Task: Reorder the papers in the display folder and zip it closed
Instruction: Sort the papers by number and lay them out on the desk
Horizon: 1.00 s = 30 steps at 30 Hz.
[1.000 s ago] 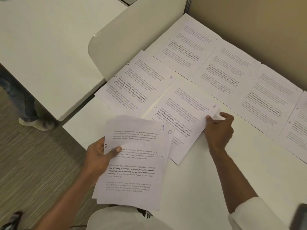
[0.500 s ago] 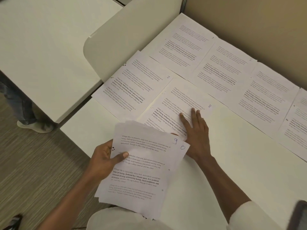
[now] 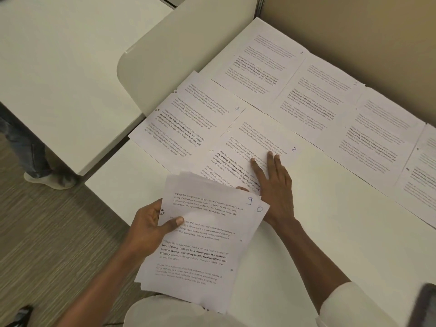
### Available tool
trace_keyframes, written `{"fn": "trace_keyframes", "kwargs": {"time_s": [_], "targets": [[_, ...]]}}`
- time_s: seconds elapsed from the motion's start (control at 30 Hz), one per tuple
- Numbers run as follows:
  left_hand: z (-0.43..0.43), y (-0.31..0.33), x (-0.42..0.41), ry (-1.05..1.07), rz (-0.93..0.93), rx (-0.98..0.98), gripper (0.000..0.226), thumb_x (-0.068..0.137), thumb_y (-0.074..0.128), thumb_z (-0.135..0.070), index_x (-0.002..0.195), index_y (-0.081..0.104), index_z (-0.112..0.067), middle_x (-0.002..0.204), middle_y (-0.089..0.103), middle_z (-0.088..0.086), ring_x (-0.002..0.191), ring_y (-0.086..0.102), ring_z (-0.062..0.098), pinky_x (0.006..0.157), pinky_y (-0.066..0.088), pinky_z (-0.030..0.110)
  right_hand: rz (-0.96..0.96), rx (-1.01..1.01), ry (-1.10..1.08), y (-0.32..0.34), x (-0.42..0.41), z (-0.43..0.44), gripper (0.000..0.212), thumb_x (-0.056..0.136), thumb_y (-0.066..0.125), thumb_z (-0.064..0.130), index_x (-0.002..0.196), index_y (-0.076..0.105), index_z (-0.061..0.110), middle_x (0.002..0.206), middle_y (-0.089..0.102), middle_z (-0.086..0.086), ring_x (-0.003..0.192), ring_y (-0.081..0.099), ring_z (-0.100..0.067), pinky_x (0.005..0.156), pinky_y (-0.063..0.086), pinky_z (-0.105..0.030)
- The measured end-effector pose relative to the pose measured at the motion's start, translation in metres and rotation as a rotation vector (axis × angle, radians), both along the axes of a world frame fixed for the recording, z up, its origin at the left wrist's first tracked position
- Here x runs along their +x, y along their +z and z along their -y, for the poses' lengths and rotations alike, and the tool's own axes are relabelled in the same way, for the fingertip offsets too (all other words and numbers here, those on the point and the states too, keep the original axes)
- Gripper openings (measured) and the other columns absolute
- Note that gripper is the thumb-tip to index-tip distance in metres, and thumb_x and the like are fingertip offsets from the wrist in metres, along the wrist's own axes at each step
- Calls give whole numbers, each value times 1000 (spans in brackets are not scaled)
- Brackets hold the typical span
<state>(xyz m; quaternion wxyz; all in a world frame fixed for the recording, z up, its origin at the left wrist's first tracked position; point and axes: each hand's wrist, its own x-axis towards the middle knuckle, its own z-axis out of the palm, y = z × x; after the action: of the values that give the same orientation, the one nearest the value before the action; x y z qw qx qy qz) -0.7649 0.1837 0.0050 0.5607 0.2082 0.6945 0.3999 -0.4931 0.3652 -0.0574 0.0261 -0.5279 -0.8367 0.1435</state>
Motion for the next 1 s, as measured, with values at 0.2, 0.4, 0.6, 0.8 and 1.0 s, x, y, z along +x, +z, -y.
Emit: {"fn": "trace_keyframes", "kwargs": {"time_s": [0.2,0.4,0.6,0.8,1.0], "targets": [[1,-3,1,32,14,8,41,85,81,-4,124,73,-14,116,80,4,106,78,29,92,62,55,-209,60,-114,7,1,4,76,100,55,66,160,39,23,174,16,-10,162,11,-24,129,18,-44],[-1,-6,3,125,45,19,39,87,80,-1,124,73,-10,119,80,6,110,77,29,96,60,50,-908,-365,-492,44,-3,25,27,106,59,38,118,72,19,110,77,5,103,71,-10,87,58,-37],[-10,-6,11,204,60,12,34,89,78,-1,122,74,-10,116,80,7,103,78,31,84,66,46,-1133,-735,-551,54,-2,54,29,110,51,25,114,75,8,104,76,-20,87,70,-24,78,57,-38],[-12,-6,12,193,45,8,32,89,79,-2,119,75,-12,113,81,6,101,79,30,80,67,43,-1064,-747,-609,43,3,67,7,97,73,10,93,71,5,90,76,-19,80,68,-24,78,57,-48],[-18,-3,17,207,58,-28,43,77,89,0,116,71,-4,107,82,11,94,80,35,85,63,49,-1032,-703,-612,41,4,66,42,78,93,23,113,69,28,91,72,-20,86,71,-37,84,60,-57]]}}
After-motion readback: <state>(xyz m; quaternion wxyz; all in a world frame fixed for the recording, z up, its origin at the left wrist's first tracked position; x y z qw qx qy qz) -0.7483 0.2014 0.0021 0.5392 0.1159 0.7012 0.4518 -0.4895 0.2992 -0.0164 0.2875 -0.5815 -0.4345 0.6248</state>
